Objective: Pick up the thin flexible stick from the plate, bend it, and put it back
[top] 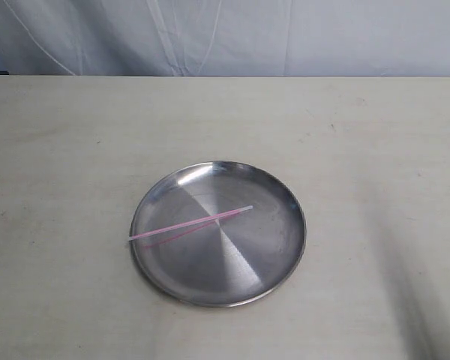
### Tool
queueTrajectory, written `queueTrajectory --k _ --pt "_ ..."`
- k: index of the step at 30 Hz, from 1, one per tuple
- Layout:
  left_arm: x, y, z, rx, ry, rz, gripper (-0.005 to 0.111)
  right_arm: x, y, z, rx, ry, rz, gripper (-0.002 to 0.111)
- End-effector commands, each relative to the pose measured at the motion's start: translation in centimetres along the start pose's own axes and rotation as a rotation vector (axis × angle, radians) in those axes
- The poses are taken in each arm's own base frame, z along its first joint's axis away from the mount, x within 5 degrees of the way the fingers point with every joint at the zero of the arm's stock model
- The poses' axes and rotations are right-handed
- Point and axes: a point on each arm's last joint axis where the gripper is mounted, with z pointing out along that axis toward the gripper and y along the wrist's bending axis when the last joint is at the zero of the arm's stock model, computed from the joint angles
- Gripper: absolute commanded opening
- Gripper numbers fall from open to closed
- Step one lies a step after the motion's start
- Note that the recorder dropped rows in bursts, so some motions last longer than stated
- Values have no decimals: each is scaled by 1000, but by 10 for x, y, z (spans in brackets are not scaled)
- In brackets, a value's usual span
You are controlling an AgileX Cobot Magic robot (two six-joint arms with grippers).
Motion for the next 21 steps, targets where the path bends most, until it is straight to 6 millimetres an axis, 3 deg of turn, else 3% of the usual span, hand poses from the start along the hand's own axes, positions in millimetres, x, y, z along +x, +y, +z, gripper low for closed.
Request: queueTrajectory --k 1,6,9,10,11,12,13,16,17,21 --pt "-1 0 0 -3 -18 -6 0 -20 1 -3 -9 -225 -8 -1" --pt "-1 0 0 -8 -20 17 0 -30 2 -6 -17 -341 4 -1" --pt "-8 1 -1 -13 -105 -9 0 -30 2 -6 -18 -342 6 -1" --pt "-12 1 -1 -7 -146 -112 0 -30 2 -6 -18 -342 6 -1" --pt "-22 4 -3 1 -268 -380 0 -30 2 -6 -18 -342 8 -1" --pt "-26 7 -5 -2 -318 -471 0 -30 2 -6 -18 -342 8 -1" --pt "-33 13 -8 -12 -427 -689 0 -30 2 -6 -18 -342 8 -1" --pt "-36 18 -10 10 -473 -970 0 -30 2 -6 -18 -342 8 -1" --pt "-38 18 -10 21 -470 -983 0 -30 2 -6 -18 -342 8 -1" --pt "-84 11 -22 104 -402 -825 0 -30 2 -6 -17 -342 10 -1"
